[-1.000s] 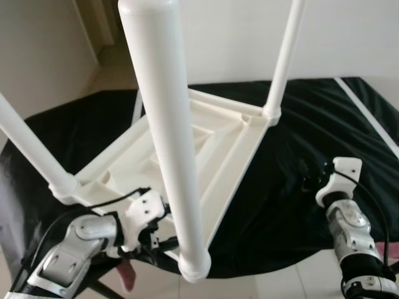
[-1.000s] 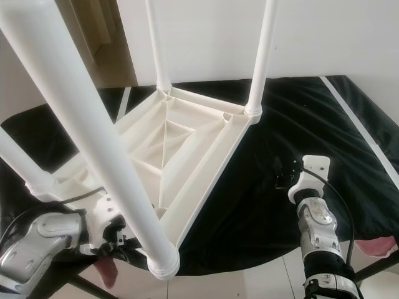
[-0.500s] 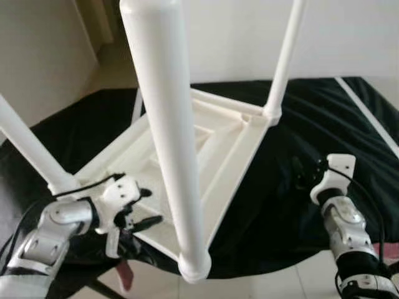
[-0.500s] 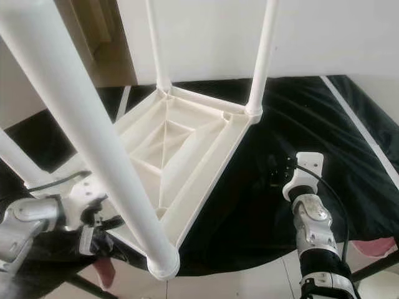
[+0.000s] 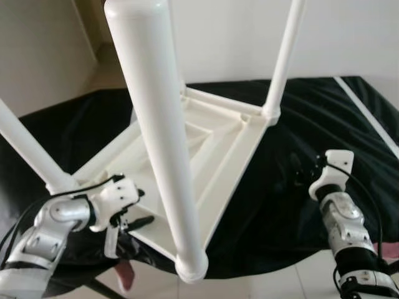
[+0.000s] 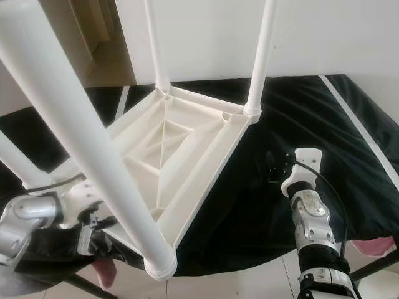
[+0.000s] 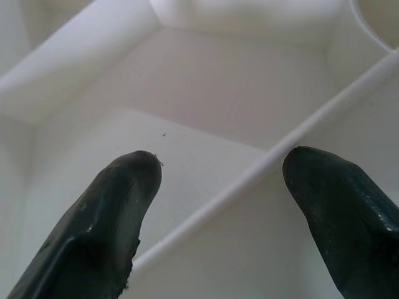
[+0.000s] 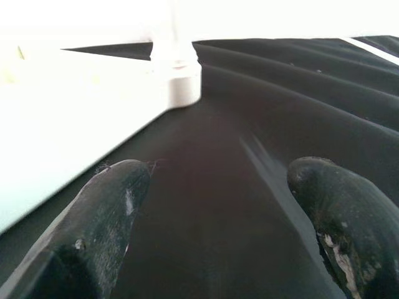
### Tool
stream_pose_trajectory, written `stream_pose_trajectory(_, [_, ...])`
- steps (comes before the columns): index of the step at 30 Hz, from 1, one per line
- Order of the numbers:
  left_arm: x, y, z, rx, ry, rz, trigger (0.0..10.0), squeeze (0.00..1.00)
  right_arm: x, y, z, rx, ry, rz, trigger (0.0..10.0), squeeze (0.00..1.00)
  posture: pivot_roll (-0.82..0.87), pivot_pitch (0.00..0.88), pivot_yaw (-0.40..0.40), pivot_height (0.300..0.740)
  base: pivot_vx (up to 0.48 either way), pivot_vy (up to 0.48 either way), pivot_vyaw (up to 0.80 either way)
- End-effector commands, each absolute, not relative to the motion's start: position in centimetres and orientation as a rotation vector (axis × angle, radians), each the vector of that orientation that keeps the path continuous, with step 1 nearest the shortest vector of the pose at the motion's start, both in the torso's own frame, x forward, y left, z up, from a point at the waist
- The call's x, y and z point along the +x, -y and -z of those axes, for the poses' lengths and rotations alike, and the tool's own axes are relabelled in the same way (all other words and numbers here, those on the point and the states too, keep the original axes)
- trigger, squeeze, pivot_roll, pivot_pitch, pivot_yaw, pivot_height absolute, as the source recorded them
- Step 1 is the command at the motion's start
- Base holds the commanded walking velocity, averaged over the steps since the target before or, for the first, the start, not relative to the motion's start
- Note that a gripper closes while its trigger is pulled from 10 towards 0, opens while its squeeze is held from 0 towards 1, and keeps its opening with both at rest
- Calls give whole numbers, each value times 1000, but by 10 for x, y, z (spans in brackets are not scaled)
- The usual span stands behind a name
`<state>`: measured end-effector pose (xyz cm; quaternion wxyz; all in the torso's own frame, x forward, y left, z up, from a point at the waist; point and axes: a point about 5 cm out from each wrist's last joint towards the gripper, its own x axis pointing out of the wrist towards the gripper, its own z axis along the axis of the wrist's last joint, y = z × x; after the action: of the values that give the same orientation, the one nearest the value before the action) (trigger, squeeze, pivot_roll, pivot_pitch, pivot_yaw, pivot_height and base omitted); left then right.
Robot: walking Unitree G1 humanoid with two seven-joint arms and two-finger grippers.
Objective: Building children table
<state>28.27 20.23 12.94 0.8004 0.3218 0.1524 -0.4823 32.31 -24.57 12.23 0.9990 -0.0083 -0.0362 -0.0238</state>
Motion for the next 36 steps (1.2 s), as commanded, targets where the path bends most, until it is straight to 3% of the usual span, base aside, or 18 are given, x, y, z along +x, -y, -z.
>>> stream_pose_trajectory(1, [288,-203,-117,708,-341,874,10000,0,326,242,-122,-21,62,37,10000,0,-16,34,17,740,0,0,0])
stream_pose_trajectory(7, [293,-178,-124,539,-302,908,10000,0,327,242,-123,-24,64,40,10000,0,-18,35,16,740,0,0,0])
stream_pose_trajectory(12, [320,-162,-123,413,-345,693,10000,0,328,243,-126,-27,68,47,10000,0,-20,37,17,740,0,0,0])
stream_pose_trajectory(21, [344,-144,-115,478,-369,443,10000,0,329,239,-129,-31,91,55,10000,0,-32,39,21,740,0,0,0])
stream_pose_trajectory(36, [348,-82,-134,349,-282,473,10000,0,317,253,-134,-68,127,63,10000,0,-53,42,43,740,0,0,0])
